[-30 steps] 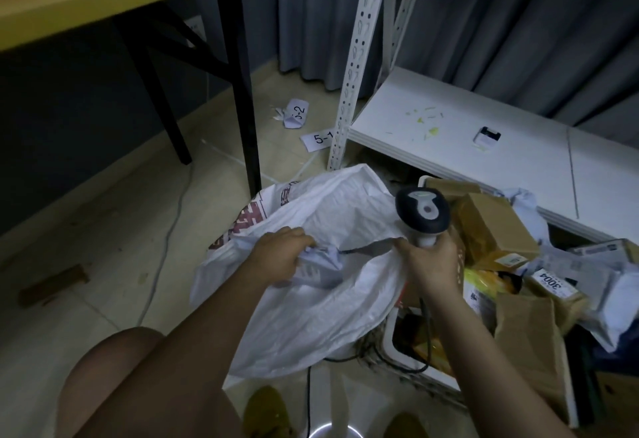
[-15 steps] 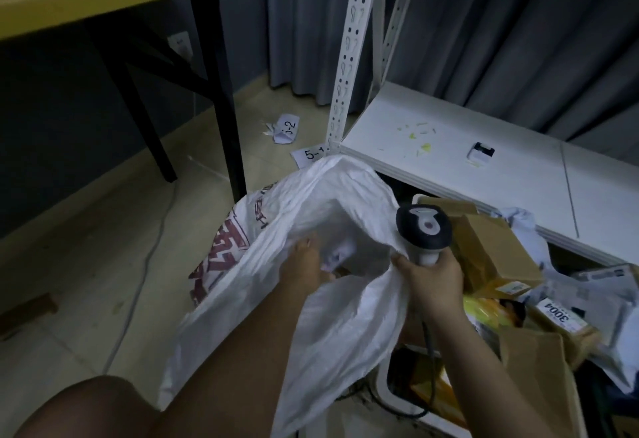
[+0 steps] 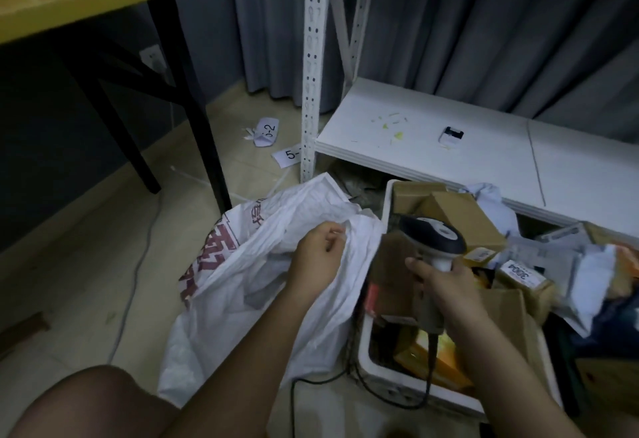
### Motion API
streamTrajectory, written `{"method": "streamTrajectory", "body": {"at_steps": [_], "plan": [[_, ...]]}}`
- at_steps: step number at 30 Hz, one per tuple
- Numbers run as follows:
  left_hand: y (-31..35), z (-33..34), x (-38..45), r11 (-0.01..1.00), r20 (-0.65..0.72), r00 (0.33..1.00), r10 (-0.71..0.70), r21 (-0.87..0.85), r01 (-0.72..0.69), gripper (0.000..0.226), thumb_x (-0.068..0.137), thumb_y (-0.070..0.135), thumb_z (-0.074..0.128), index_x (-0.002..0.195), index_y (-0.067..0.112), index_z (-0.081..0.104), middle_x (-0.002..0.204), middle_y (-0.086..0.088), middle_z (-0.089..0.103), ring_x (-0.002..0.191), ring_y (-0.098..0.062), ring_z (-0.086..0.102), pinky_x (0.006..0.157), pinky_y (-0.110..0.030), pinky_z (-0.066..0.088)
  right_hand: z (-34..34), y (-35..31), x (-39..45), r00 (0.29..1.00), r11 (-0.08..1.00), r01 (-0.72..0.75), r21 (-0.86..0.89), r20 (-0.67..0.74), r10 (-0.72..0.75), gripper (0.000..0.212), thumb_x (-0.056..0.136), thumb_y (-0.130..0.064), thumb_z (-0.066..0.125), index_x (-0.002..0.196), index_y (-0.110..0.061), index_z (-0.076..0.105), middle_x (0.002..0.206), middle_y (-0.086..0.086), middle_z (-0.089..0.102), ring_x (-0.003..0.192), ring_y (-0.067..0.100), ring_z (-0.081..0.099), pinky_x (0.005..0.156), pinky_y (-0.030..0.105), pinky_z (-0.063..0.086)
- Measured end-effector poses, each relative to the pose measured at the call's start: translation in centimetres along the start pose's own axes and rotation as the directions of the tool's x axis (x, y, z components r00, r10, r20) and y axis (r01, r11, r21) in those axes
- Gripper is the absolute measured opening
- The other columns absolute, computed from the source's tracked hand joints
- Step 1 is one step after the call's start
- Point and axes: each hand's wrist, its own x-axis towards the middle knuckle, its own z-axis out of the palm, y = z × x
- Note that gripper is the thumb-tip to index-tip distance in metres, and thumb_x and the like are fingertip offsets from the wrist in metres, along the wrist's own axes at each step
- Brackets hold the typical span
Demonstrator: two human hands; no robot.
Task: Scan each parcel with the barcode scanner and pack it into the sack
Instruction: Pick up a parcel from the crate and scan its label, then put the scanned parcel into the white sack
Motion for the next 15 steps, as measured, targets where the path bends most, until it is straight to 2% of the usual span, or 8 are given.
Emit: {"method": "streamTrajectory", "body": {"at_steps": [3, 5, 7, 9, 11, 13, 15], "plan": [[1.9, 2.7, -1.4, 0.999, 0.050, 0.998, 0.023, -0.033, -0.022, 0.011, 0.096, 0.017, 0.055, 0.104, 0.018, 0.063, 0.091, 0.003, 0.063, 0.091, -0.016, 0.063, 0.084, -0.027, 0.051, -3.6, 0.8, -1.3, 1.000, 0.998, -0.013, 0.054, -0.026, 0.014, 0.026, 0.087, -0.012, 0.070, 0.110, -0.011, 0.059, 0.091, 0.011, 0.065, 0.076, 0.025, 0.062, 0.061, 0.036, 0.050], [2.7, 5.2, -2.3, 1.000, 0.161, 0.987, -0.012, -0.004, 0.013, 0.013, 0.096, 0.021, 0.055, 0.108, 0.019, 0.061, 0.095, 0.003, 0.063, 0.097, -0.018, 0.062, 0.087, -0.031, 0.051, -5.7, 1.4, -1.8, 0.998, 0.994, -0.028, 0.102, -0.057, 0.034, 0.030, 0.088, -0.012, 0.069, 0.116, -0.011, 0.057, 0.099, 0.012, 0.066, 0.083, 0.025, 0.064, 0.061, 0.034, 0.049], [2.3, 8.1, -2.8, 0.994, 0.310, 0.948, -0.075, 0.099, 0.047, 0.034, 0.095, 0.035, 0.055, 0.125, 0.017, 0.056, 0.115, -0.001, 0.063, 0.107, -0.019, 0.060, 0.093, -0.034, 0.050, -7.4, 1.6, -2.0, 0.996, 0.990, -0.039, 0.139, -0.077, 0.050, 0.027, 0.087, -0.011, 0.069, 0.111, -0.009, 0.058, 0.100, 0.016, 0.066, 0.082, 0.026, 0.065, 0.064, 0.035, 0.050], [1.5, 10.6, -3.0, 0.961, 0.384, 0.912, -0.146, 0.275, 0.038, 0.060, 0.086, 0.060, 0.053, 0.131, 0.020, 0.051, 0.128, -0.003, 0.059, 0.110, -0.021, 0.059, 0.094, -0.041, 0.050, -8.7, 1.7, -2.1, 0.995, 0.991, -0.023, 0.134, -0.091, 0.035, 0.018, 0.087, -0.008, 0.069, 0.102, -0.009, 0.059, 0.090, 0.013, 0.066, 0.074, 0.022, 0.063, 0.061, 0.030, 0.048], [0.7, 12.5, -3.0, 0.902, 0.365, 0.891, -0.269, 0.419, 0.101, 0.092, 0.070, 0.080, 0.047, 0.140, 0.021, 0.041, 0.141, -0.007, 0.047, 0.122, -0.027, 0.051, 0.099, -0.048, 0.045, -9.8, 1.6, -2.2, 0.996, 0.996, 0.000, 0.091, -0.092, 0.008, 0.011, 0.086, -0.006, 0.067, 0.092, -0.012, 0.059, 0.082, 0.008, 0.064, 0.069, 0.016, 0.059, 0.056, 0.027, 0.043], [0.4, 14.0, -2.9, 0.850, 0.321, 0.876, -0.360, 0.500, 0.166, 0.108, 0.069, 0.078, 0.055, 0.151, 0.016, 0.020, 0.155, -0.012, 0.022, 0.137, -0.034, 0.031, 0.108, -0.052, 0.035, -10.5, 1.5, -2.1, 0.998, 0.999, 0.009, 0.044, -0.069, -0.006, 0.011, 0.086, -0.006, 0.067, 0.084, -0.013, 0.059, 0.079, 0.008, 0.063, 0.068, 0.016, 0.057, 0.055, 0.027, 0.041], [0.4, 14.8, -3.1, 0.824, 0.268, 0.893, -0.360, 0.540, 0.170, 0.114, 0.068, 0.072, 0.066, 0.151, 0.013, 0.014, 0.155, -0.014, 0.016, 0.139, -0.036, 0.026, 0.108, -0.051, 0.033, -11.0, 1.6, -1.8, 0.999, 1.000, 0.010, 0.010, -0.041, -0.010, 0.006, 0.086, -0.006, 0.067, 0.085, -0.008, 0.061, 0.076, 0.007, 0.062, 0.070, 0.018, 0.057, 0.056, 0.027, 0.042]]}}
